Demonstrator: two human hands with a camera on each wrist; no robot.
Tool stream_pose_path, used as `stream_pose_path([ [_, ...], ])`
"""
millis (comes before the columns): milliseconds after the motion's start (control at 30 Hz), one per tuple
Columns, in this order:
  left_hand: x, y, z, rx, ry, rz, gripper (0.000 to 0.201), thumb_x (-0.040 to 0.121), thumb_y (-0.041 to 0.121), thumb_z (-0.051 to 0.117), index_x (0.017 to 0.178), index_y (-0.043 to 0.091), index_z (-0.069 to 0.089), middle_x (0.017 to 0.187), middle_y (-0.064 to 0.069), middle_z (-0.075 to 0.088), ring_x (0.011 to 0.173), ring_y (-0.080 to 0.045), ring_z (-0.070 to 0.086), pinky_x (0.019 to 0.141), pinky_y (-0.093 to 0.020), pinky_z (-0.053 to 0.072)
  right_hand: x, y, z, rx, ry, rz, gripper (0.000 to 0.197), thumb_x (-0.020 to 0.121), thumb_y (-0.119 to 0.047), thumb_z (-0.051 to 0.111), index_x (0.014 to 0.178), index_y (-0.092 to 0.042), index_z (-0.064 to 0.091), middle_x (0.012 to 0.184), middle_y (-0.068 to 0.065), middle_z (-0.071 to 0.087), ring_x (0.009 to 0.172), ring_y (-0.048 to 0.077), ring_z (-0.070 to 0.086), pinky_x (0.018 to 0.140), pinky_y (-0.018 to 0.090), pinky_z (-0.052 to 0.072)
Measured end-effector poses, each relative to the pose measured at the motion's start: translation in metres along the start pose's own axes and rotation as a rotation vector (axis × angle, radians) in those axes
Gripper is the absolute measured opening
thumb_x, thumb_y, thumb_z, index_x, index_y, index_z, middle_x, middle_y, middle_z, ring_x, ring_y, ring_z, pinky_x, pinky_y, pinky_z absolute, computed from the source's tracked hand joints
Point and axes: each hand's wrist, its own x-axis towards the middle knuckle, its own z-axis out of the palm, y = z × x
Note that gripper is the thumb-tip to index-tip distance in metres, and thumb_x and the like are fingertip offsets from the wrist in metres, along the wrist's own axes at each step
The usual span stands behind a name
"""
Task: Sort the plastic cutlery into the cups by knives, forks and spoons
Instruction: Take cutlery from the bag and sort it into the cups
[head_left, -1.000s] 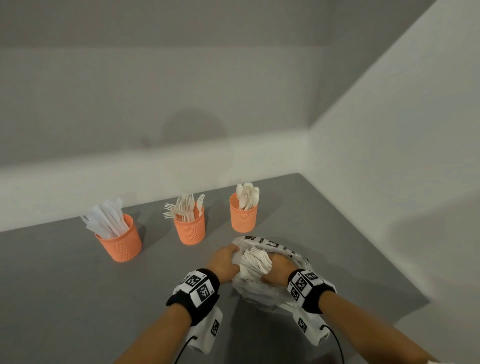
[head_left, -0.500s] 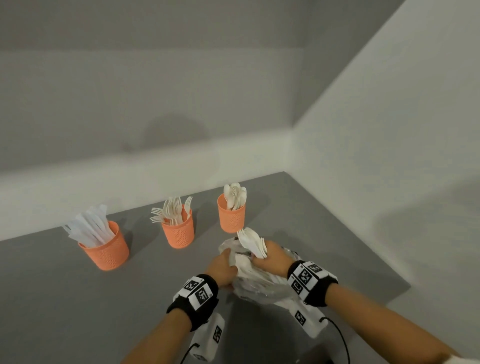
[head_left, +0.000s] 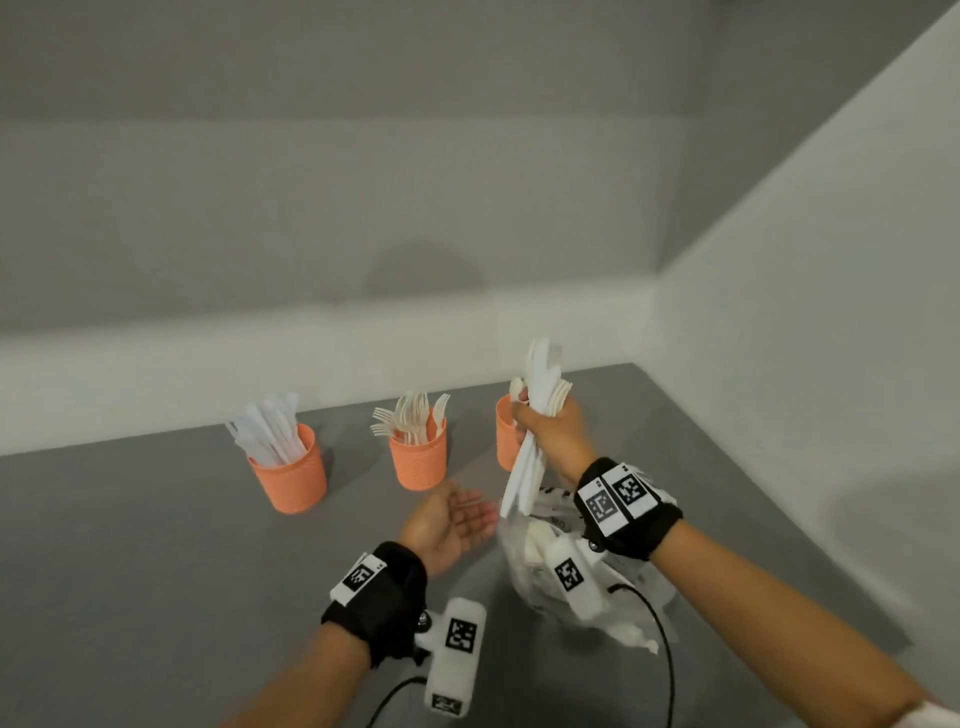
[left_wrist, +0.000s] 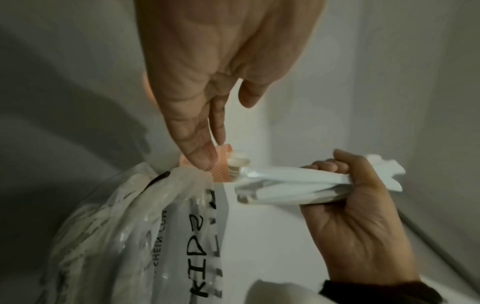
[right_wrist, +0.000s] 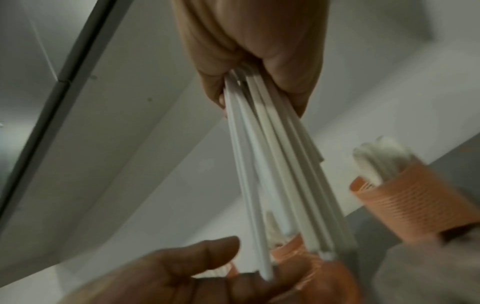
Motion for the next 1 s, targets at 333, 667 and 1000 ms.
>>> stream_pose_path([
  [333, -0.029, 0.009, -0.011, -0.185, -0.142, -0.013, 0.04, 0.101, 0.031, 0.029, 0.098, 0.007, 0.061, 0.076, -0.008, 0.069, 0.072, -0.018, 0.065, 0.062, -0.028, 0.057, -0.042, 0.036, 0.078, 0.038, -0.058, -0.036, 0.025, 0.079, 0.005, 0.063, 0.077, -0.019, 0.057, 0.072, -0.003, 0.062, 0.065, 0.009, 0.059, 0.057, 0.012, 0.05],
  [667, -0.045, 0.011, -0.032, 0.298, -0.145, 0.089, 0.007, 0.087, 0.006, 0.045, 0.082, 0.011, 0.045, 0.062, -0.001, 0.044, 0.045, -0.006, 0.042, 0.041, -0.014, 0.031, -0.042, 0.042, 0.087, -0.003, -0.217, 0.108, 0.011, 0.081, 0.0, 0.061, 0.071, -0.004, 0.059, 0.059, 0.005, 0.061, 0.056, 0.015, 0.058, 0.05, 0.016, 0.048],
  [1000, -0.046, 0.013, -0.035, 0.509, -0.175, 0.125, 0.012, 0.094, 0.015, 0.047, 0.082, 0.014, 0.049, 0.058, 0.001, 0.046, 0.044, -0.005, 0.045, 0.038, -0.013, 0.033, -0.04, 0.05, 0.086, 0.088, -0.524, 0.279, 0.022, 0.09, -0.023, 0.059, 0.104, -0.006, 0.053, 0.065, 0.002, 0.071, 0.065, 0.011, 0.07, 0.061, 0.022, 0.055],
])
